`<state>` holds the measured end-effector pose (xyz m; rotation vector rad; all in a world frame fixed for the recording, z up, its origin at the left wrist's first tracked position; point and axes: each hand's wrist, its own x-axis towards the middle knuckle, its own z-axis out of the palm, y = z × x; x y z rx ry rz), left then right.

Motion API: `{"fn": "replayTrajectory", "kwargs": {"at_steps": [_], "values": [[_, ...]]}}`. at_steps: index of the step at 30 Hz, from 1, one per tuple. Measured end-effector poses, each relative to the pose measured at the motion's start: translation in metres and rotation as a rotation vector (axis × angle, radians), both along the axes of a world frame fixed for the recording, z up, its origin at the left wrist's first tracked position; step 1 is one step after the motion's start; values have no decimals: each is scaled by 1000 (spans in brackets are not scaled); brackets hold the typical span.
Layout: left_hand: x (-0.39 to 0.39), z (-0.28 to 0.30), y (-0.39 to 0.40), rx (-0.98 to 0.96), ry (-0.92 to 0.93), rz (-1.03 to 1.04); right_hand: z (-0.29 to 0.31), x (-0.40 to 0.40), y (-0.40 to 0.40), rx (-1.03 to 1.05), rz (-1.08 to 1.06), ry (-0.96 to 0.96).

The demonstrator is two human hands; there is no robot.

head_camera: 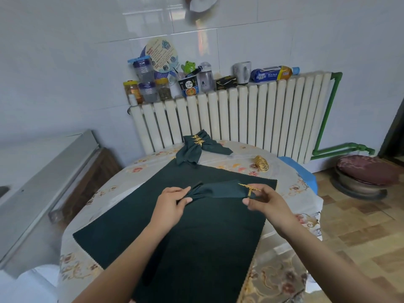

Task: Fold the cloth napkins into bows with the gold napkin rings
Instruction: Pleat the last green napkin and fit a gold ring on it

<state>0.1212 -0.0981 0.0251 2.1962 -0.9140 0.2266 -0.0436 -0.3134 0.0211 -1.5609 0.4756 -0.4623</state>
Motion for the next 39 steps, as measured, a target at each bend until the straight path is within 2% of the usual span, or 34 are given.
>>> {"fn": "replayTrajectory", "kwargs": {"at_steps": [7,13,16,20,26,29,34,39], "values": [[-11,-2,5,30,-111,-122,7,-1,5,-140,41,8],[-6,-3,14,64,-228,-216,19,-3,-1,-386,377,164],[-5,-2,15,66,-255,-243,23,1,2,-495,441,201],[-8,-3,12,93,-287,-264,25,10,15,-689,424,220],[-20,-8,2,110,-232,-233,19,22,48,-1017,210,305],[-26,-14,-1,109,-189,-233,13,26,57,-897,169,318],[-23,-17,5,118,-146,-269,8,33,54,-664,282,353],[-21,-15,10,154,-121,-396,10,33,41,-493,533,410]]}}
